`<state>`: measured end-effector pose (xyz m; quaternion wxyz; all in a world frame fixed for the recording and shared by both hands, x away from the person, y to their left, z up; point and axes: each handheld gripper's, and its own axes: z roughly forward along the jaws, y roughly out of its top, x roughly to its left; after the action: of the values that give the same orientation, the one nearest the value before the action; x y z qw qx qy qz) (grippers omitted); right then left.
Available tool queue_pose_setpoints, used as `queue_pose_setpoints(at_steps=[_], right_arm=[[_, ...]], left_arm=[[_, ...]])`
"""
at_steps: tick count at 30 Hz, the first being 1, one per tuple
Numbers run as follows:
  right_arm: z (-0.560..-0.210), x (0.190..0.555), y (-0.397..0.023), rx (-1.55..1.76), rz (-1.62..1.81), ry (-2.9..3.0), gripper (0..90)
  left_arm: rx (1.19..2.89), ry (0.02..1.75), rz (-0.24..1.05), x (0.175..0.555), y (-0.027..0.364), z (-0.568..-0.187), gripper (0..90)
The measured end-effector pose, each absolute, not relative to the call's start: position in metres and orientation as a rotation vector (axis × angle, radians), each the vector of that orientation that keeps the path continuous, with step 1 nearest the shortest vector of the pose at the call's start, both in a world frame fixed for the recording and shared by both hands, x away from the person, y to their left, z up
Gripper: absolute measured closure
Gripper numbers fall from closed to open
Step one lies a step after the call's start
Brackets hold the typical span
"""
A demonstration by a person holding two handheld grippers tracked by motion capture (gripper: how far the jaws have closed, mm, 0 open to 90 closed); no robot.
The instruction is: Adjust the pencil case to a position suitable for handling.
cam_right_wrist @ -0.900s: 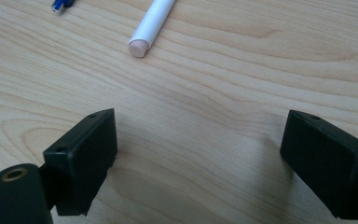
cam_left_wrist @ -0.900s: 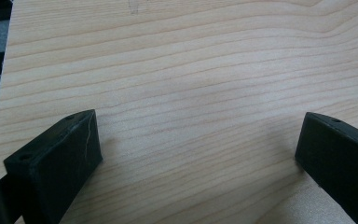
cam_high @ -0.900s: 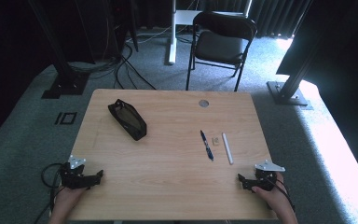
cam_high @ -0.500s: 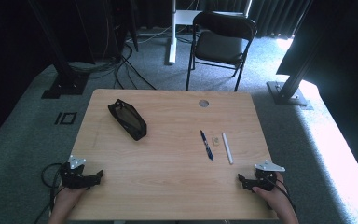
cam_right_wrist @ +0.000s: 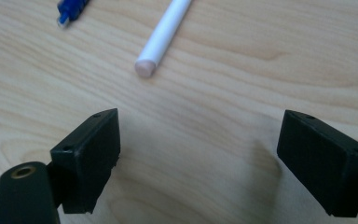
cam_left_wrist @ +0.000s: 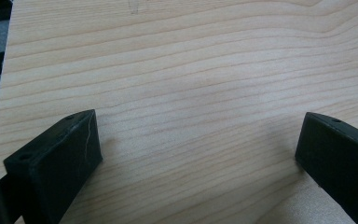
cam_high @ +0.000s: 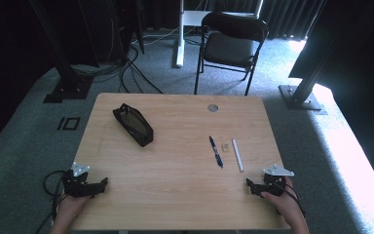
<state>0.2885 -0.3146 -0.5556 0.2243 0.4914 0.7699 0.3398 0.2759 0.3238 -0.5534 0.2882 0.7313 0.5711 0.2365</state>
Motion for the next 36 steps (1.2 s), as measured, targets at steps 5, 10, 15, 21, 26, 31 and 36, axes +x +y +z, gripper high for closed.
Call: queue_pose_setpoints(at_steps=[5, 10, 15, 21, 26, 31, 36], right_arm=[[-0.546, 0.292, -0.312, 1.345, 0.963, 2.114, 12.9], [-0.536, 0.297, -0.307, 1.324, 0.977, 2.113, 12.9], [-0.53, 0.302, -0.3, 1.307, 0.993, 2.112, 13.0], [-0.524, 0.309, -0.287, 1.276, 1.019, 2.127, 12.9], [-0.52, 0.315, -0.276, 1.257, 1.043, 2.13, 13.0], [-0.515, 0.322, -0.264, 1.233, 1.064, 2.132, 13.0], [-0.511, 0.328, -0.253, 1.203, 1.079, 2.143, 13.0]], left_arm=[[1.953, 1.525, 0.632, 0.276, 0.324, -0.553, 0.4], [1.953, 1.525, 0.632, 0.276, 0.324, -0.553, 0.4], [1.952, 1.525, 0.631, 0.276, 0.324, -0.553, 0.4], [1.952, 1.525, 0.632, 0.276, 0.324, -0.553, 0.4], [1.953, 1.525, 0.631, 0.276, 0.324, -0.553, 0.4], [1.95, 1.525, 0.631, 0.276, 0.324, -0.553, 0.4], [1.952, 1.525, 0.631, 0.276, 0.324, -0.553, 0.4]])
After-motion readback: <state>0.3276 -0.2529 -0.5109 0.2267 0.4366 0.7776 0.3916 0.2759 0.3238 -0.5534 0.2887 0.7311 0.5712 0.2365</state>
